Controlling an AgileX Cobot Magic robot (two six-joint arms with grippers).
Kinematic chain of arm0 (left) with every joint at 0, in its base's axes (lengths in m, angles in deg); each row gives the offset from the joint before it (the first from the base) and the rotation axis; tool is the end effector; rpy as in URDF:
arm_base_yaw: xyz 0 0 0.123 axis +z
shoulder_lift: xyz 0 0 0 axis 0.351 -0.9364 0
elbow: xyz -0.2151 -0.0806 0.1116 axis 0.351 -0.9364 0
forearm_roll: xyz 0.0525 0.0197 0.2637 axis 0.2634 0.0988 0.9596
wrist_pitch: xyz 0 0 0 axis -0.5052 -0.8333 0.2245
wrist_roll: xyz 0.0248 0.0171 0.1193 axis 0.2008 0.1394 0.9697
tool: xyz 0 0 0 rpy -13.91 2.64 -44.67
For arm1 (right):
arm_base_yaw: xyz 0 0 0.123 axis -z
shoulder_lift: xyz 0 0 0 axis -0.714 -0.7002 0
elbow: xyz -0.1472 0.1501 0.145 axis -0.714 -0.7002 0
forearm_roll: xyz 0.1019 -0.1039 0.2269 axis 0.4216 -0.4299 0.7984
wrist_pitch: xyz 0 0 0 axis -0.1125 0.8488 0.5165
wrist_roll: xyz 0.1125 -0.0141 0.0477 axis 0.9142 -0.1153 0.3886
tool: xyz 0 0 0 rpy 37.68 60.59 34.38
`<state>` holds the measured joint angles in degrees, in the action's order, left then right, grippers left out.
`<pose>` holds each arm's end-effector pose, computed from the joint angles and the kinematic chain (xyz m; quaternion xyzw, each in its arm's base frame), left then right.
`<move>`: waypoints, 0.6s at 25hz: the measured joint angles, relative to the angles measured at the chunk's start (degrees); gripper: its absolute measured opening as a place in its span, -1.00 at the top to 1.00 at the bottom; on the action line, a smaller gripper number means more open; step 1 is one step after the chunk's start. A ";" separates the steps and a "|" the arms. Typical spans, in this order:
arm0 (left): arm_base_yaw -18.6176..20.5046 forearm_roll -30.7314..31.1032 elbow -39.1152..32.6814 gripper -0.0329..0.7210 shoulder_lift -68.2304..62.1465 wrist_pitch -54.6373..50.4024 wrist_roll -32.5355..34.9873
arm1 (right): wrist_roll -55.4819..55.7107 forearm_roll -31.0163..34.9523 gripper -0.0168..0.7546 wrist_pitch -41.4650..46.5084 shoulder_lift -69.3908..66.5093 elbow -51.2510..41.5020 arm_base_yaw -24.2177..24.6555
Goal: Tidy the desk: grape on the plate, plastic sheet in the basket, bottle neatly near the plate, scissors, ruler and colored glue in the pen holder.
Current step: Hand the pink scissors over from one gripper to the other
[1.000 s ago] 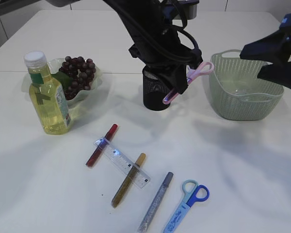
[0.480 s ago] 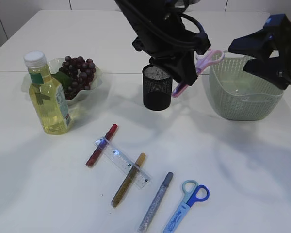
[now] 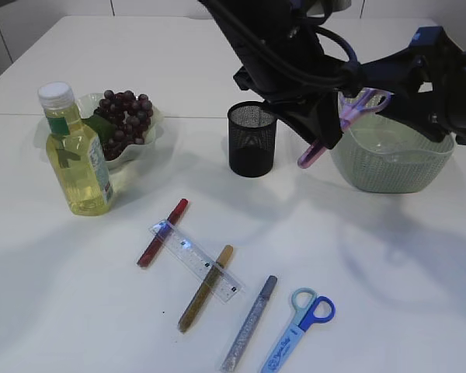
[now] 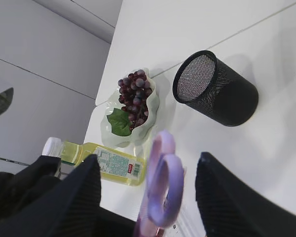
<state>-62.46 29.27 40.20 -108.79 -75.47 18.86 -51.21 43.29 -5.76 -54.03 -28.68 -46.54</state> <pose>0.3368 -0.3651 0.2458 0.3693 0.8838 -0.2556 0.1311 0.3301 0.0765 0.2270 0.0931 0.7982 0.4179 0.4239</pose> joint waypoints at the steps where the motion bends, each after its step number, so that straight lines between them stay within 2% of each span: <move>1: 0.00 0.00 0.00 0.54 0.00 0.00 0.00 | -0.14 0.00 -0.28 0.00 0.00 0.00 0.00; 15: 0.00 -2.41 0.00 0.54 0.00 0.00 0.00 | -0.29 0.00 -0.28 0.70 0.00 0.00 0.00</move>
<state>-62.46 26.85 40.20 -108.79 -75.47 18.86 -51.51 43.29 -5.05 -54.03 -28.68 -46.54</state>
